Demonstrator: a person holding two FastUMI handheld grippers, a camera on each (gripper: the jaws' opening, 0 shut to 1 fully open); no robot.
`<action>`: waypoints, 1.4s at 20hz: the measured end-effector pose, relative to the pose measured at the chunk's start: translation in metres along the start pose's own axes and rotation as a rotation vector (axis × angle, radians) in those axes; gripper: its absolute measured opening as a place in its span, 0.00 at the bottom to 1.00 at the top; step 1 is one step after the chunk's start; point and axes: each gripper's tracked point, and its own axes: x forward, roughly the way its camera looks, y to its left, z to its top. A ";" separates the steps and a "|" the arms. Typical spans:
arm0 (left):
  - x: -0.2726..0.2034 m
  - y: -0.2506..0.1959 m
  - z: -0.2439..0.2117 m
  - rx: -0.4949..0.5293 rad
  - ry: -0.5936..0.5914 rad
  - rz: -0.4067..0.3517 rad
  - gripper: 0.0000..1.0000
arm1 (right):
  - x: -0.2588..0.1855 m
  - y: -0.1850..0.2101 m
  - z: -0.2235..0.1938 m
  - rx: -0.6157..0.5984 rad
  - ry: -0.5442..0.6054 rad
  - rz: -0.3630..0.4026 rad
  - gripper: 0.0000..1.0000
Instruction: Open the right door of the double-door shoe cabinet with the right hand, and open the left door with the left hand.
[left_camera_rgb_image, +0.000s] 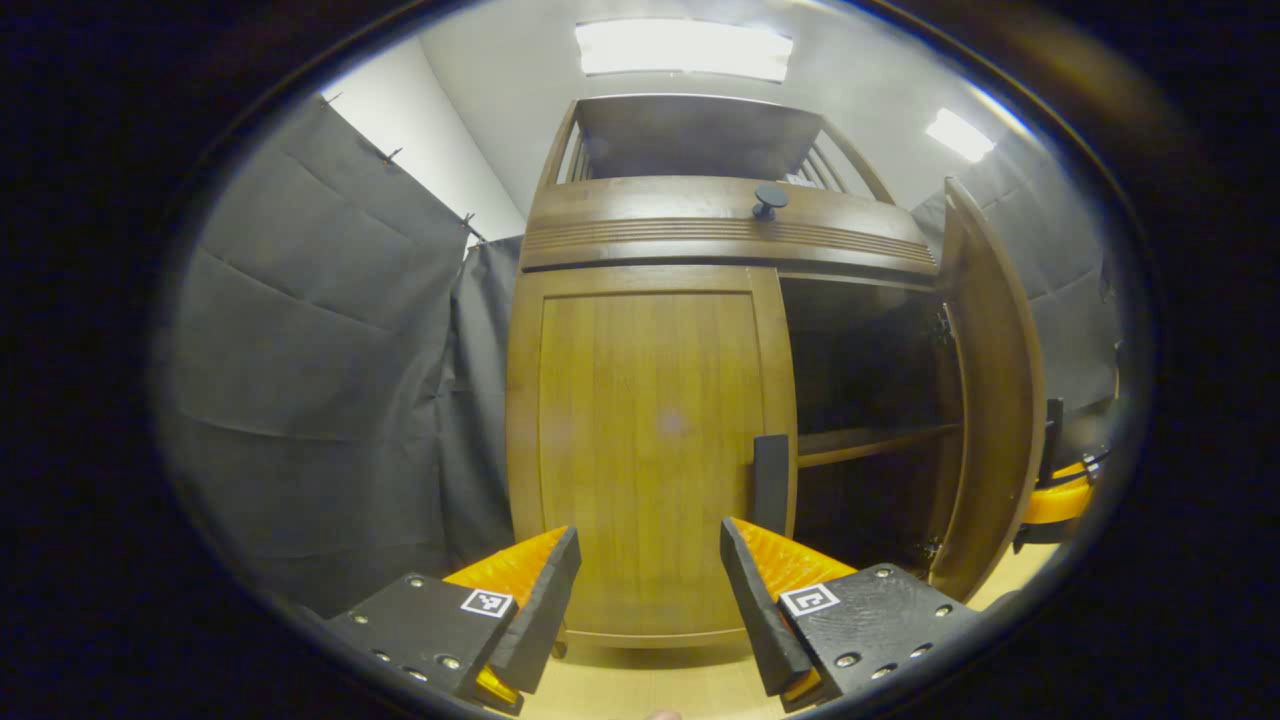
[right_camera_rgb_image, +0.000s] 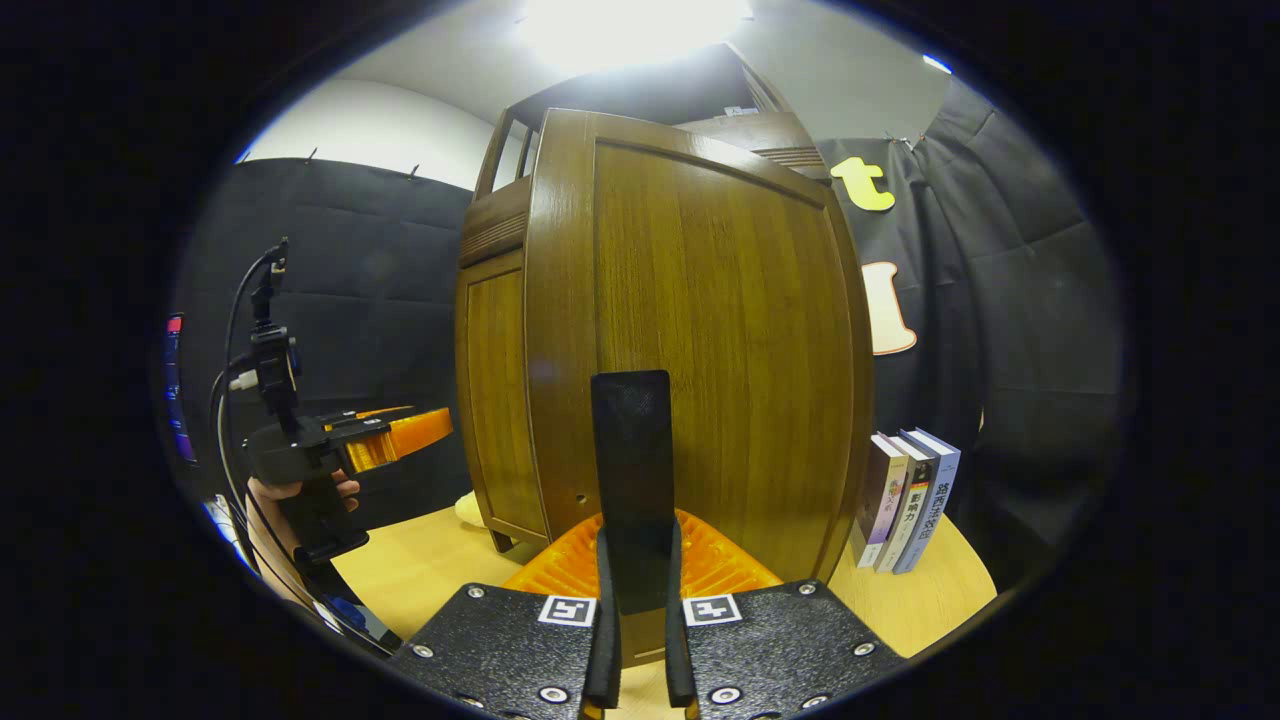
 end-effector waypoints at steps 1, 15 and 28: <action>0.001 0.000 0.001 -0.004 -0.003 0.003 0.81 | -0.005 -0.005 0.000 0.000 -0.001 0.001 0.18; 0.006 -0.005 0.000 -0.038 -0.001 0.014 0.87 | -0.060 -0.061 0.005 0.019 -0.032 -0.116 0.17; 0.003 -0.010 -0.006 -0.056 0.042 0.001 0.81 | -0.110 -0.142 0.008 -0.001 -0.043 -0.312 0.08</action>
